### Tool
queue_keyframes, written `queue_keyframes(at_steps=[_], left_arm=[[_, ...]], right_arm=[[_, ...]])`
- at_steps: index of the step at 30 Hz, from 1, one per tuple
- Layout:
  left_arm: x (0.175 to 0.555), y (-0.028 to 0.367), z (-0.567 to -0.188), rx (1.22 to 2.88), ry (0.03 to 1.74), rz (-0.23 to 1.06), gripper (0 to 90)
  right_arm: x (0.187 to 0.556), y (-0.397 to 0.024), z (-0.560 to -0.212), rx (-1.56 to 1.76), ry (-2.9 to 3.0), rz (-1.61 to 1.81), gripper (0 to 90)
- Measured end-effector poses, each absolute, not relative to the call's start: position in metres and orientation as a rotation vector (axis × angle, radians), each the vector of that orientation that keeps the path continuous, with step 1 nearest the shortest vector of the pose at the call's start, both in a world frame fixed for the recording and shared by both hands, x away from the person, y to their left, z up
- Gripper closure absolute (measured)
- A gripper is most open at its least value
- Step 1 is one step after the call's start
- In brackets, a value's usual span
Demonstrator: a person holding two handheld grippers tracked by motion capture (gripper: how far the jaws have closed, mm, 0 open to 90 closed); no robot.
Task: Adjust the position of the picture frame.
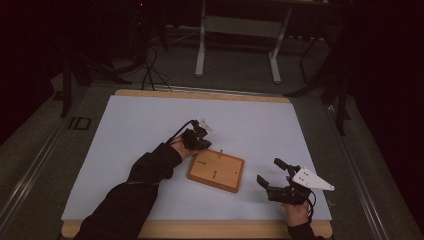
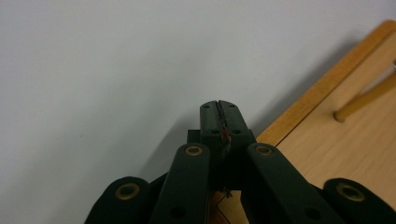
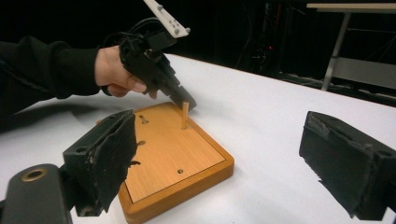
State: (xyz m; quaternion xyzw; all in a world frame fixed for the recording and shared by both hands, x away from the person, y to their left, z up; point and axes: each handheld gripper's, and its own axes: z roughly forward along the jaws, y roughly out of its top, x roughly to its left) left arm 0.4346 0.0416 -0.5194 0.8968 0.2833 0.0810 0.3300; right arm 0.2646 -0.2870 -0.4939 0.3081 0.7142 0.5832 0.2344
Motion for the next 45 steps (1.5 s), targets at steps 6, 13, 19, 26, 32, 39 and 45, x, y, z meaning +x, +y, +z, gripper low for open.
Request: queue_keyframes(at_steps=[6,13,19,26,32,39,45], left_arm=[[0.422,0.045,-0.520,2.338,0.736,0.203,90.0],[0.418,0.046,-0.521,2.338,0.735,0.190,90.0],[0.413,0.045,-0.521,2.338,0.729,0.194,90.0],[0.406,0.045,-0.521,2.341,0.722,0.195,90.0],[0.405,0.045,-0.522,2.335,0.727,0.195,90.0],[0.405,0.046,-0.524,2.328,0.727,0.180,90.0],[0.406,0.049,-0.522,2.311,0.737,0.191,90.0]], right_arm=[[0.265,-0.285,-0.494,0.841,1.967,1.599,10.6],[0.266,-0.285,-0.495,0.845,1.970,1.602,10.6],[0.266,-0.284,-0.495,0.843,1.973,1.600,10.6],[0.266,-0.284,-0.495,0.844,1.976,1.600,10.6],[0.266,-0.283,-0.495,0.845,1.979,1.598,10.6],[0.267,-0.283,-0.496,0.845,1.978,1.598,10.6],[0.267,-0.283,-0.496,0.846,1.979,1.597,10.6]])
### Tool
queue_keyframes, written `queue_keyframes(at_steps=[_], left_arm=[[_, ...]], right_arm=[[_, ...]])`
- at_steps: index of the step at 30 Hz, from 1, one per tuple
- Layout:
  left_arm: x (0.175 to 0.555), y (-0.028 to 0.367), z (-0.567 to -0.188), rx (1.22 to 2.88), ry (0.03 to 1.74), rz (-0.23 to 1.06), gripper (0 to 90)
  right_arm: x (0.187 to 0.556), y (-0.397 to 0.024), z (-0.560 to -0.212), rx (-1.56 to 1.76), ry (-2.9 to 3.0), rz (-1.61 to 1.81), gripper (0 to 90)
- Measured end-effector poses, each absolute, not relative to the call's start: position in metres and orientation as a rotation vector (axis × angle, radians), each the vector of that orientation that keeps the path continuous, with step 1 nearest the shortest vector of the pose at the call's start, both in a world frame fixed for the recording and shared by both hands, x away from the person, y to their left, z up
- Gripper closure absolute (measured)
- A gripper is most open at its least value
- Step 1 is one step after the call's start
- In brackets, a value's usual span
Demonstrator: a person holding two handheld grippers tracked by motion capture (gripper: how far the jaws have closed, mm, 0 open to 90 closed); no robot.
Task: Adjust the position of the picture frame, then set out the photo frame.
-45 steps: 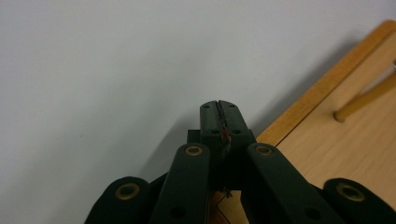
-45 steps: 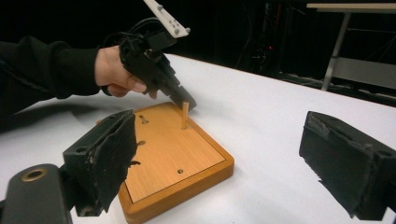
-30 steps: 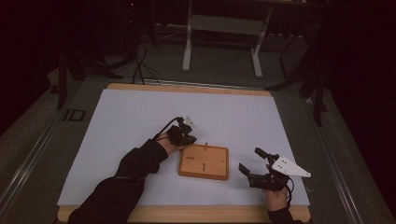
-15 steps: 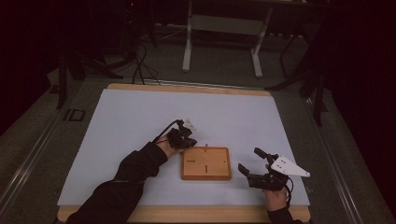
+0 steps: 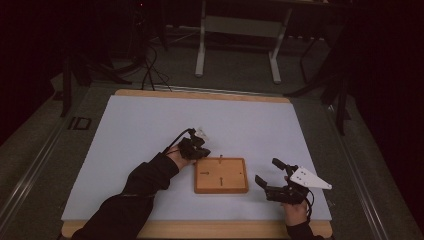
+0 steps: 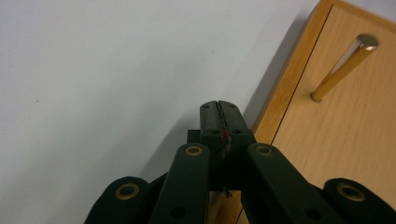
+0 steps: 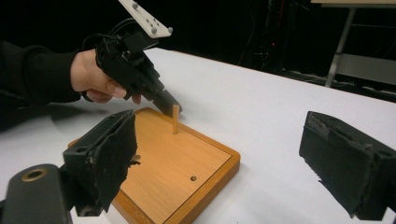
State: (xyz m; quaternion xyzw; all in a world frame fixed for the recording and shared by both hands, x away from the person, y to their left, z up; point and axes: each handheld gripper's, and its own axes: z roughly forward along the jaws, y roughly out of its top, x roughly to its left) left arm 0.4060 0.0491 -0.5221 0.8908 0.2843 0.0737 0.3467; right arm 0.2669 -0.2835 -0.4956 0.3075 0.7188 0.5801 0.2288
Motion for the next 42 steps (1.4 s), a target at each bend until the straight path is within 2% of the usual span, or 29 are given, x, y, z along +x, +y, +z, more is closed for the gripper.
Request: queue_keyframes(at_steps=[9,13,20,30,33,35,37,42], left_arm=[[0.403,0.060,-0.509,2.252,0.792,0.182,90.0],[0.394,0.065,-0.500,2.236,0.758,0.164,85.5],[0.382,0.073,-0.491,2.232,0.732,0.133,83.2],[0.360,0.078,-0.482,2.180,0.680,0.098,64.6],[0.358,0.074,-0.485,2.187,0.670,0.083,61.9],[0.358,0.069,-0.488,2.201,0.657,0.040,53.0],[0.358,0.065,-0.489,2.204,0.636,0.024,51.4],[0.358,0.055,-0.492,2.217,0.610,0.014,39.1]], right_arm=[[0.267,-0.283,-0.495,0.846,1.978,1.597,10.6],[0.267,-0.283,-0.496,0.846,1.978,1.594,10.6],[0.273,-0.281,-0.501,0.860,2.015,1.613,10.6],[0.279,-0.281,-0.504,0.876,2.034,1.622,10.6],[0.280,-0.279,-0.504,0.871,2.040,1.624,10.6],[0.279,-0.279,-0.503,0.859,2.040,1.615,10.6],[0.277,-0.278,-0.502,0.845,2.041,1.601,10.6],[0.275,-0.276,-0.501,0.835,2.047,1.592,10.6]])
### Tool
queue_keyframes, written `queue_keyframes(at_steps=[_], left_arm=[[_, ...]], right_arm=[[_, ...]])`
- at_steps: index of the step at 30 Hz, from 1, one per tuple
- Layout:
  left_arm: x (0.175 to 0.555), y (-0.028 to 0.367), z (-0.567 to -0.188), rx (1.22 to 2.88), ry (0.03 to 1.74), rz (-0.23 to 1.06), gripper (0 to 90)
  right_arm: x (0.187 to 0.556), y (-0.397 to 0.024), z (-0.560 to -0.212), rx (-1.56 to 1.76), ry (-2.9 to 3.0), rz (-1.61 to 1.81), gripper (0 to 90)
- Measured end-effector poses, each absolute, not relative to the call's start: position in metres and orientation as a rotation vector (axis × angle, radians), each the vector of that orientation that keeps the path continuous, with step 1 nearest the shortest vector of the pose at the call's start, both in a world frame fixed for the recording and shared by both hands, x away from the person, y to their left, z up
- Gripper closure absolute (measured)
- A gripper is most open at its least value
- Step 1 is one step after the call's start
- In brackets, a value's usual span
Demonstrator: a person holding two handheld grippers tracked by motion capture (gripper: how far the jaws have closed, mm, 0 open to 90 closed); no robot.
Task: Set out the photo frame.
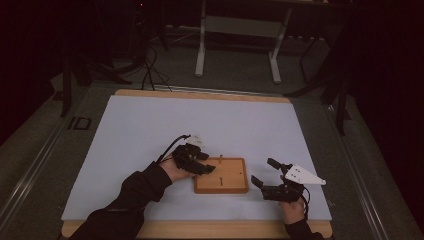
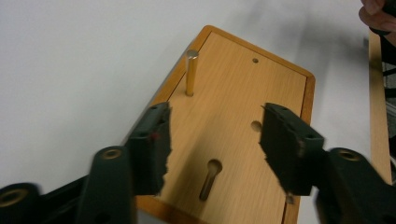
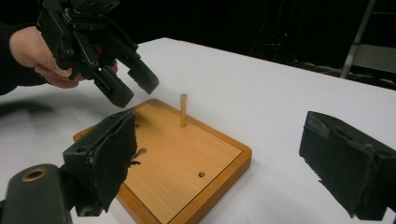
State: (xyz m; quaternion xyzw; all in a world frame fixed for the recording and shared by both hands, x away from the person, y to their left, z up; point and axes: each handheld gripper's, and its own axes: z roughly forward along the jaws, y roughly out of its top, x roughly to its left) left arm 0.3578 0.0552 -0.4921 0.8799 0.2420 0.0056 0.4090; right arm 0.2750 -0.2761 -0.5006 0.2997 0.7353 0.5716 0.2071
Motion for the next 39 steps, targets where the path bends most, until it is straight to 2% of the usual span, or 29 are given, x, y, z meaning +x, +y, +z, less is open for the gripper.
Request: queue_keyframes(at_steps=[3,9,14,15,18,19,21,24,34,39], left_arm=[[0.358,0.049,-0.492,2.232,0.602,0.046,32.9],[0.363,0.038,-0.491,2.230,0.574,0.072,30.0],[0.368,0.029,-0.492,2.245,0.575,0.100,32.4],[0.370,0.026,-0.492,2.246,0.581,0.114,38.2],[0.376,0.022,-0.494,2.260,0.584,0.115,42.9],[0.378,0.020,-0.495,2.269,0.575,0.108,49.0],[0.379,0.018,-0.496,2.272,0.571,0.113,50.7],[0.381,0.016,-0.496,2.273,0.572,0.122,59.6],[0.384,0.013,-0.498,2.290,0.571,0.116,69.3],[0.381,0.011,-0.499,2.298,0.567,0.137,77.0]], right_arm=[[0.273,-0.274,-0.499,0.817,2.055,1.587,10.6],[0.270,-0.271,-0.495,0.788,2.070,1.557,10.6],[0.269,-0.270,-0.496,0.789,2.097,1.538,10.6],[0.269,-0.269,-0.496,0.795,2.096,1.507,10.6],[0.267,-0.271,-0.496,0.769,2.097,1.534,10.6],[0.266,-0.272,-0.495,0.755,2.109,1.538,10.6],[0.265,-0.272,-0.495,0.745,2.114,1.529,10.6],[0.262,-0.274,-0.496,0.702,2.174,1.509,10.6],[0.263,-0.267,-0.500,0.653,2.287,1.455,12.5],[0.263,-0.265,-0.501,0.652,2.294,1.458,12.9]])
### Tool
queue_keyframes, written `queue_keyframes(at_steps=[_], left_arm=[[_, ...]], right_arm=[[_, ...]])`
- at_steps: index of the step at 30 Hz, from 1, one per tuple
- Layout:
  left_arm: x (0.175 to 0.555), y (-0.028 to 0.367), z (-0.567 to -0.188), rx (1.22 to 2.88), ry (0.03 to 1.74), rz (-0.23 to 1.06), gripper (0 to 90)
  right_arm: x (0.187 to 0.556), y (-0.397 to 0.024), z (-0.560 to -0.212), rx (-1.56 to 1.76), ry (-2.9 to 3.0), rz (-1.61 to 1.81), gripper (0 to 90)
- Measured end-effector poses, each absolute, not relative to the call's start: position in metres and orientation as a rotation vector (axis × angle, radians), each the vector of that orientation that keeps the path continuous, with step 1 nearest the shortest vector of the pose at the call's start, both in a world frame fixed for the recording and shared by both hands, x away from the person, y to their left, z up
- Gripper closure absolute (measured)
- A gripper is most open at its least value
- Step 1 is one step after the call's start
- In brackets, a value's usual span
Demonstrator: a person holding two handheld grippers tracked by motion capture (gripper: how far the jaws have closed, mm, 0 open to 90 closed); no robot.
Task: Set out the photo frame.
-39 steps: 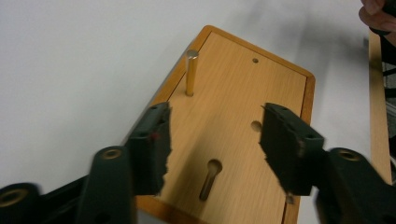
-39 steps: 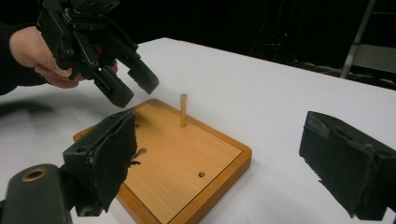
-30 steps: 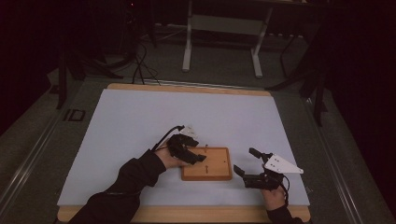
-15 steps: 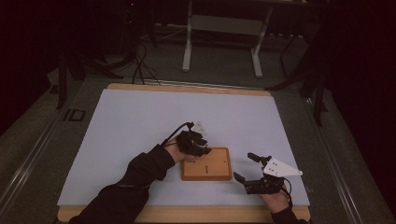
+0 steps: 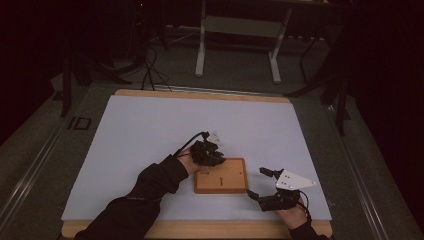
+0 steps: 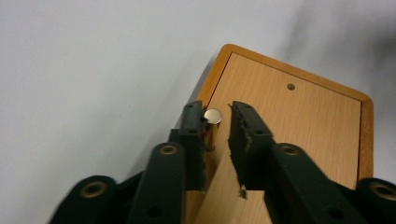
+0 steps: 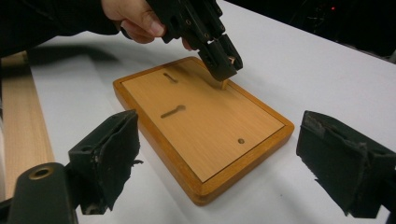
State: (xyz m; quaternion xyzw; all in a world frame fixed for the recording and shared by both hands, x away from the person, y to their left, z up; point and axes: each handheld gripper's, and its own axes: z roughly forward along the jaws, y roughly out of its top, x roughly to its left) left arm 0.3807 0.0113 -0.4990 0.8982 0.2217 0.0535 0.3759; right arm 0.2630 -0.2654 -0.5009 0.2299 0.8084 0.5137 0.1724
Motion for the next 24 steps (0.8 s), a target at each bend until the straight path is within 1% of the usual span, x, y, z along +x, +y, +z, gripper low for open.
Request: queue_keyframes(at_steps=[4,10,13,18,22,24], left_arm=[[0.381,0.012,-0.498,2.295,0.568,0.132,82.3],[0.383,0.010,-0.498,2.307,0.559,0.139,82.6],[0.386,0.011,-0.498,2.304,0.567,0.116,83.5],[0.390,0.012,-0.498,2.310,0.555,0.081,84.1],[0.395,0.014,-0.499,2.289,0.566,0.027,84.3],[0.398,0.017,-0.500,2.281,0.560,-0.004,84.3]], right_arm=[[0.263,-0.264,-0.501,0.650,2.307,1.456,13.0],[0.263,-0.263,-0.502,0.634,2.319,1.440,13.1],[0.262,-0.260,-0.502,0.606,2.334,1.424,15.6],[0.260,-0.256,-0.501,0.553,2.348,1.345,17.0],[0.256,-0.253,-0.500,0.516,2.351,1.289,17.7],[0.253,-0.251,-0.500,0.471,2.367,1.199,18.5]])
